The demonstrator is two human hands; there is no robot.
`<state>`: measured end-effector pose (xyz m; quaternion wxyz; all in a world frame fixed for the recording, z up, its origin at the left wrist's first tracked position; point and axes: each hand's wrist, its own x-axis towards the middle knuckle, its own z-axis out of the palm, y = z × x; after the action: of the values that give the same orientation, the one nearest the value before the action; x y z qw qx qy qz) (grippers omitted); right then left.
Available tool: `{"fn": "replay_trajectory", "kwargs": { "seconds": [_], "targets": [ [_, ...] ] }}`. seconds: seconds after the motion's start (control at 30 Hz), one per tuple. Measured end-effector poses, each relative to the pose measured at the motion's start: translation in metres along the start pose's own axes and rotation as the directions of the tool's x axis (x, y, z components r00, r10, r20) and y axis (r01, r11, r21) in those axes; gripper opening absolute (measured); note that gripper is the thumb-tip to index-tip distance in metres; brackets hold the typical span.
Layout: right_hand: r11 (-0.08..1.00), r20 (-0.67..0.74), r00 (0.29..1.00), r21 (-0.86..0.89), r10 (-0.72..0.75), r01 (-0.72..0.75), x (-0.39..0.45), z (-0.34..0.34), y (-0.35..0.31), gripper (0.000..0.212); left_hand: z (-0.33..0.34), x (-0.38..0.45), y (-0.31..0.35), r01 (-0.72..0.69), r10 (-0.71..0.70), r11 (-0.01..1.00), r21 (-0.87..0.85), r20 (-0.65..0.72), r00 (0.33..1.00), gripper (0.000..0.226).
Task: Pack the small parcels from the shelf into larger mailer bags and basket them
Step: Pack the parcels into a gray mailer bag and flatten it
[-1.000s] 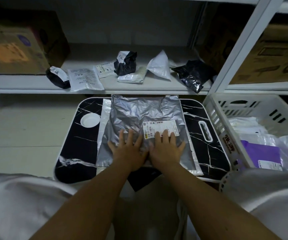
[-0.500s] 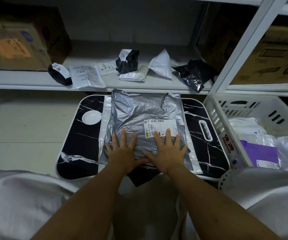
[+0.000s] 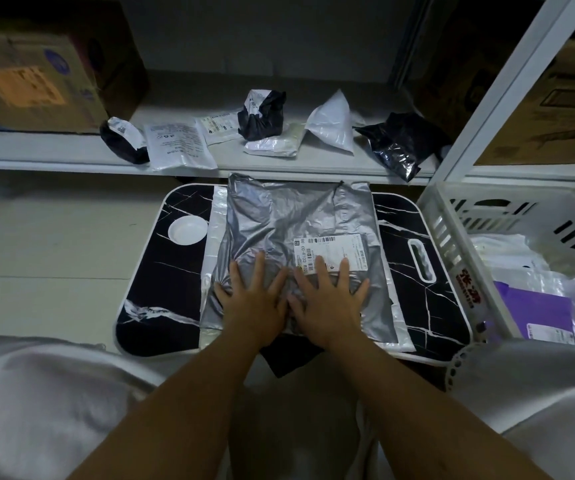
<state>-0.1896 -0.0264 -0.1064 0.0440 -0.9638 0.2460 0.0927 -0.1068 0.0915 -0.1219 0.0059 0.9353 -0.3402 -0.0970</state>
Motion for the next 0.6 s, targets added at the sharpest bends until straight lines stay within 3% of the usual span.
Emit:
{"fn": "replay_trajectory", "kwargs": {
  "seconds": [0.3,0.5,0.6],
  "targets": [
    [0.986,0.081,0.989,0.100,0.122,-0.130,0.014,-0.009,0.016,0.072,-0.007,0.011,-0.003,0.224,-0.218,0.967,-0.120,0.060,0.974,0.079],
    [0.977,0.060,0.990,0.166,0.125,-0.133,0.021,-0.021,0.028,0.052,-0.027,0.021,-0.023,0.235,-0.245,0.964,-0.123,-0.068,0.967,0.049],
    [0.969,-0.011,0.995,0.231,0.096,-0.090,0.025,-0.028,0.039,0.040,-0.046,0.027,-0.033,0.238,-0.282,0.930,-0.280,-0.127,0.951,0.035]
  ]
}}
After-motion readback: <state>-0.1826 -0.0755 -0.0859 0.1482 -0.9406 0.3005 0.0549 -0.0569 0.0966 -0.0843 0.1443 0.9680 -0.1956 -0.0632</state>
